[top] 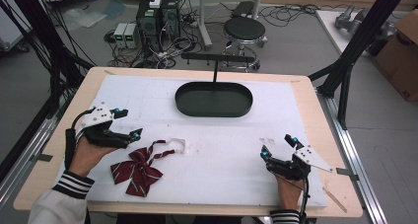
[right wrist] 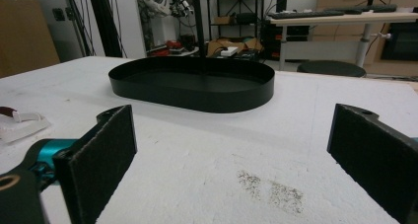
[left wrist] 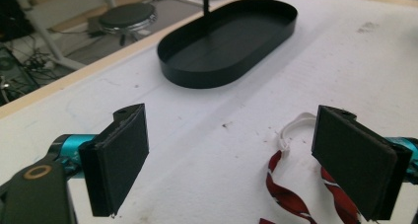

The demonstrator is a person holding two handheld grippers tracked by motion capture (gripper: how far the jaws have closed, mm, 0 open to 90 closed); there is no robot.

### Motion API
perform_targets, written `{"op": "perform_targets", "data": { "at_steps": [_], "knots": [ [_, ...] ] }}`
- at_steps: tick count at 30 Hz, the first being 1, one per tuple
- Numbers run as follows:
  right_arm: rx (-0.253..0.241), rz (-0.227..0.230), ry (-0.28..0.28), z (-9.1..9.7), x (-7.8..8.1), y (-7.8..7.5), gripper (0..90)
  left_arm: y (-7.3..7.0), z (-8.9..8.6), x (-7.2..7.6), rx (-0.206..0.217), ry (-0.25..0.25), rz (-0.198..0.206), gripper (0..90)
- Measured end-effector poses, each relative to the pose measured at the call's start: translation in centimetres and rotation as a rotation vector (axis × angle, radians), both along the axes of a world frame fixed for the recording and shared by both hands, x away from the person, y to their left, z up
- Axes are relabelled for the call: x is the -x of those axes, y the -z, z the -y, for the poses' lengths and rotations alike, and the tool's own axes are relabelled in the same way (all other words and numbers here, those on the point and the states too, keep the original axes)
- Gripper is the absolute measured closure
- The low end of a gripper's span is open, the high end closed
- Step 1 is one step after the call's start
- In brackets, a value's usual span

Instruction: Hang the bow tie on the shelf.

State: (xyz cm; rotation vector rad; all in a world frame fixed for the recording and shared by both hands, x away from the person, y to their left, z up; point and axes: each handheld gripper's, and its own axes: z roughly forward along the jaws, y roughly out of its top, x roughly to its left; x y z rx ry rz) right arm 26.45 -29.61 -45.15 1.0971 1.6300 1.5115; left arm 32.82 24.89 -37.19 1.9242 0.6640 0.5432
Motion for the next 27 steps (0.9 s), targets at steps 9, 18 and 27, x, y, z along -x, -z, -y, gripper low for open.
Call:
{"op": "perform_targets", "data": {
  "at_steps": [9, 18, 27],
  "knots": [
    [-0.001, 0.000, -0.001, 0.0, 0.0, 0.0, 3.6, -0.4, 3.8, -2.1, -0.158, 0.088, -0.093, 18.6],
    [-0.006, 0.008, -0.001, 0.1, 0.0, 0.0, 3.6, -0.6, 6.8, -3.5, -0.260, 0.172, -0.189, 28.0],
    [-0.013, 0.006, 0.000, 0.1, 0.0, 0.0, 3.6, 0.8, 8.8, -4.3, -0.409, 0.168, -0.241, 31.0]
  ]
}}
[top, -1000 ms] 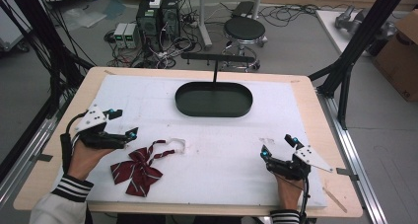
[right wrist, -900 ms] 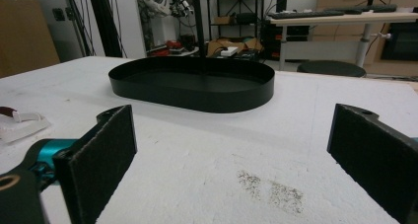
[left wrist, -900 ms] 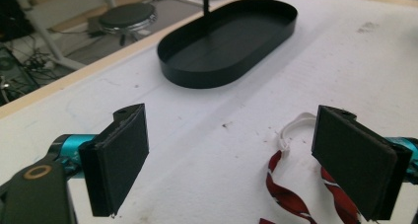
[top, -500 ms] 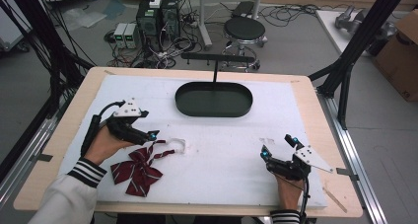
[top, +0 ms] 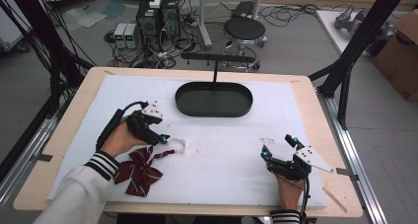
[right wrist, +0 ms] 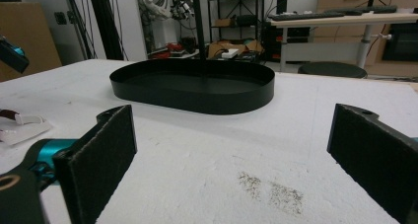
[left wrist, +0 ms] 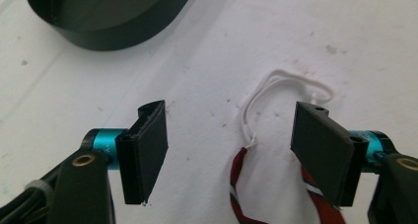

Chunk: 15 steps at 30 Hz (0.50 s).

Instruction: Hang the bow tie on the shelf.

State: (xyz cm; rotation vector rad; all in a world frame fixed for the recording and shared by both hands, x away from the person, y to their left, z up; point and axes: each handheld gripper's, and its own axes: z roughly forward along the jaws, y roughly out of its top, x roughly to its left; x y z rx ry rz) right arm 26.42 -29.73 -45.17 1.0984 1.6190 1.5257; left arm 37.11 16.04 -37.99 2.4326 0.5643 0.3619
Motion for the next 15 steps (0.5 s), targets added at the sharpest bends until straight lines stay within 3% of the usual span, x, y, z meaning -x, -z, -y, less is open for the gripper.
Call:
{"op": "perform_targets", "data": {
  "at_steps": [9, 15],
  "knots": [
    [-0.004, 0.000, 0.003, 0.0, 0.0, 0.0, 3.6, 1.1, 0.9, -0.2, -0.057, 0.016, -0.052, 38.4],
    [0.000, 0.002, 0.003, 0.0, 0.0, 0.0, 3.6, 1.6, 1.6, -0.3, -0.068, 0.016, -0.085, 44.0]
  ]
}}
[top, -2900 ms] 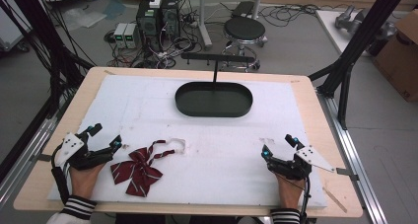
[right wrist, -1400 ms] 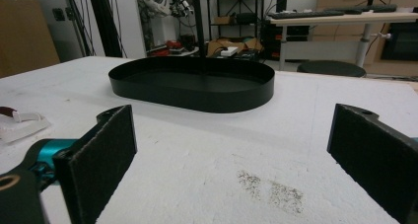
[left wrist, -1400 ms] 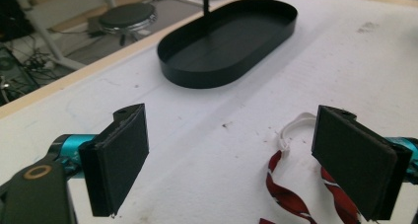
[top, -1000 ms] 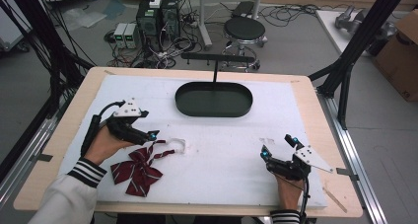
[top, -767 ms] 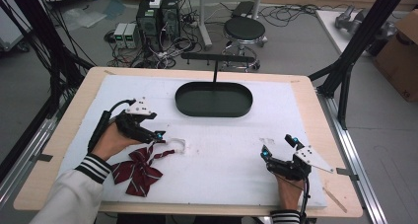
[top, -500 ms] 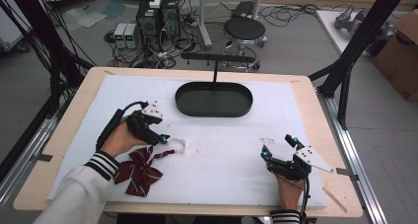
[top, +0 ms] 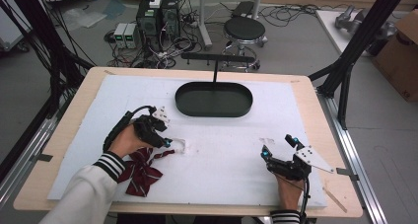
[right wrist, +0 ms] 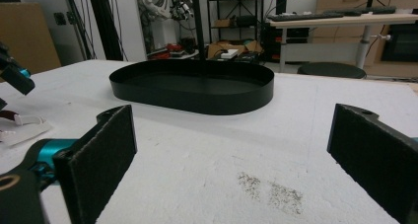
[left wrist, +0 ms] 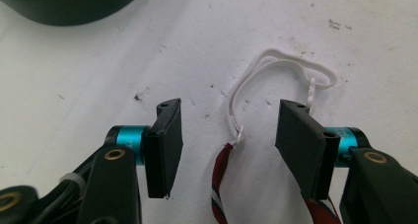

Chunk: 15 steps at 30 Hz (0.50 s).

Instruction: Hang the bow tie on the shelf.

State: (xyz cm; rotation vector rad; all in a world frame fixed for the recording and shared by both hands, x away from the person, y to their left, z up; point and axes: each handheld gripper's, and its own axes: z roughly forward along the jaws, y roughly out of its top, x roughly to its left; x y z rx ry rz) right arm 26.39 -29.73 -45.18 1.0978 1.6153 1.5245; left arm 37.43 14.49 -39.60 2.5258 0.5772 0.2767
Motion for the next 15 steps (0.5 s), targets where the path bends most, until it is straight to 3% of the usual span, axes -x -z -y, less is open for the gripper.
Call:
{"op": "perform_targets", "data": {
  "at_steps": [8, 15],
  "knots": [
    [-0.004, -0.003, 0.000, 0.0, 0.0, 0.0, 3.6, 0.3, 1.1, -0.2, -0.124, 0.020, -0.019, 55.7],
    [-0.007, -0.006, 0.001, 0.0, 0.0, 0.0, 3.6, 0.4, 1.6, -0.5, -0.158, 0.027, -0.040, 62.9]
  ]
}}
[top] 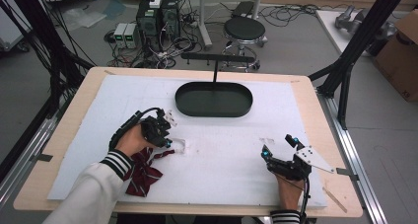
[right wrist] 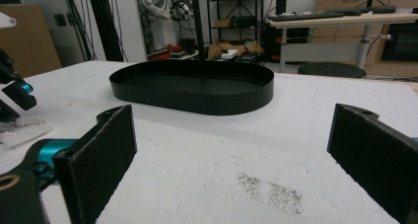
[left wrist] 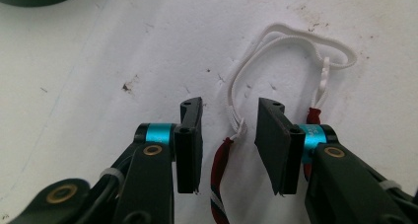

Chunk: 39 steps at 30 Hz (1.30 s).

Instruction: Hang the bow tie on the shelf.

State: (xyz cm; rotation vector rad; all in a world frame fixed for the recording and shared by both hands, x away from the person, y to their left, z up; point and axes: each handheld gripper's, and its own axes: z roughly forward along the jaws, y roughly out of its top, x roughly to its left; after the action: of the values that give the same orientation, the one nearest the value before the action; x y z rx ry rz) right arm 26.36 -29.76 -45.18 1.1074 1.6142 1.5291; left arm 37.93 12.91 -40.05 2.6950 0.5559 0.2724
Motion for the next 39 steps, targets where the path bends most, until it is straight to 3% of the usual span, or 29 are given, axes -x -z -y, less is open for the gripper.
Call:
{"op": "perform_targets", "data": {
  "at_steps": [6, 11, 16, 23, 39],
  "knots": [
    [0.000, 0.000, 0.001, -0.01, 0.00, 0.00, 3.6, 0.54, 0.25, -0.16, -0.032, -0.004, -0.026, 62.9],
    [0.001, 0.001, 0.001, 0.00, 0.00, 0.01, 3.6, 0.77, 0.43, -0.26, -0.041, -0.011, -0.041, 71.6],
    [0.004, 0.006, 0.000, 0.00, -0.02, 0.01, 3.6, 0.85, 0.47, -0.40, -0.040, -0.027, -0.057, 73.3],
    [0.006, 0.007, 0.000, 0.01, -0.02, 0.01, 3.6, 0.82, 0.65, -0.54, -0.035, -0.035, -0.093, 82.4],
    [0.004, 0.008, 0.000, -0.01, 0.00, 0.01, 3.6, 0.35, 0.04, -0.60, 0.006, -0.050, -0.086, 83.3]
  ]
}}
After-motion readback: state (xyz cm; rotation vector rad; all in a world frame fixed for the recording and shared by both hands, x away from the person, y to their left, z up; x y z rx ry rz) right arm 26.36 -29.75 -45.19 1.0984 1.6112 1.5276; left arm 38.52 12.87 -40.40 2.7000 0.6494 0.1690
